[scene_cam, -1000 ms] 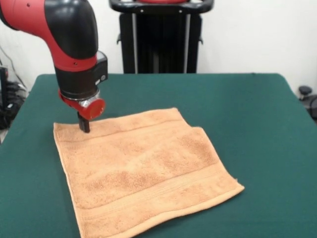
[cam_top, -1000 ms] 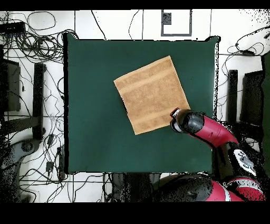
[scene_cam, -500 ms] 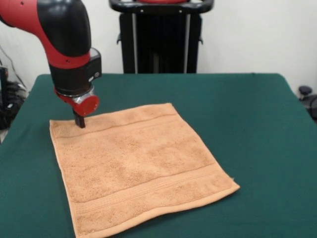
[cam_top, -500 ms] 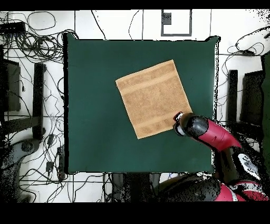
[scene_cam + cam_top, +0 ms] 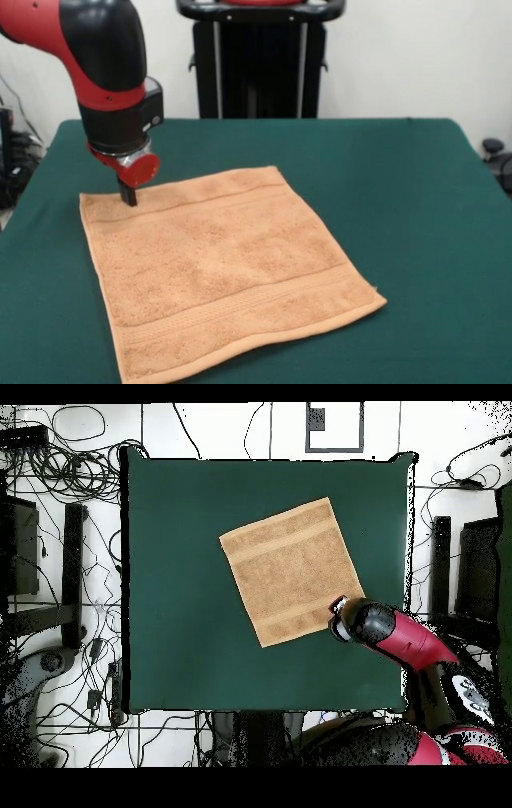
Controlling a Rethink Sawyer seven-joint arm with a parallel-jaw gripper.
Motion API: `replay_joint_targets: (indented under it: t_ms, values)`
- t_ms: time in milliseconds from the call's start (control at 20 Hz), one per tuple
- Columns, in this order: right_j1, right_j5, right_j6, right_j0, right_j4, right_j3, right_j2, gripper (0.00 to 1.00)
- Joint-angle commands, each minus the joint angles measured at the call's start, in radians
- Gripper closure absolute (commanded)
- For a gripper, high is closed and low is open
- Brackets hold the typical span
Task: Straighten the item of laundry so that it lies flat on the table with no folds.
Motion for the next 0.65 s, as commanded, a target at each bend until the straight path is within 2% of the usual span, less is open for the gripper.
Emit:
replay_joint_targets:
  t_ms: [50, 650]
  values:
    - [0.115, -0.031, 0.054, -0.02, -0.093, 0.127, -0.038, 1.0]
    - [0.118, -0.139, 0.051, -0.035, -0.129, 0.141, -0.005, 1.0]
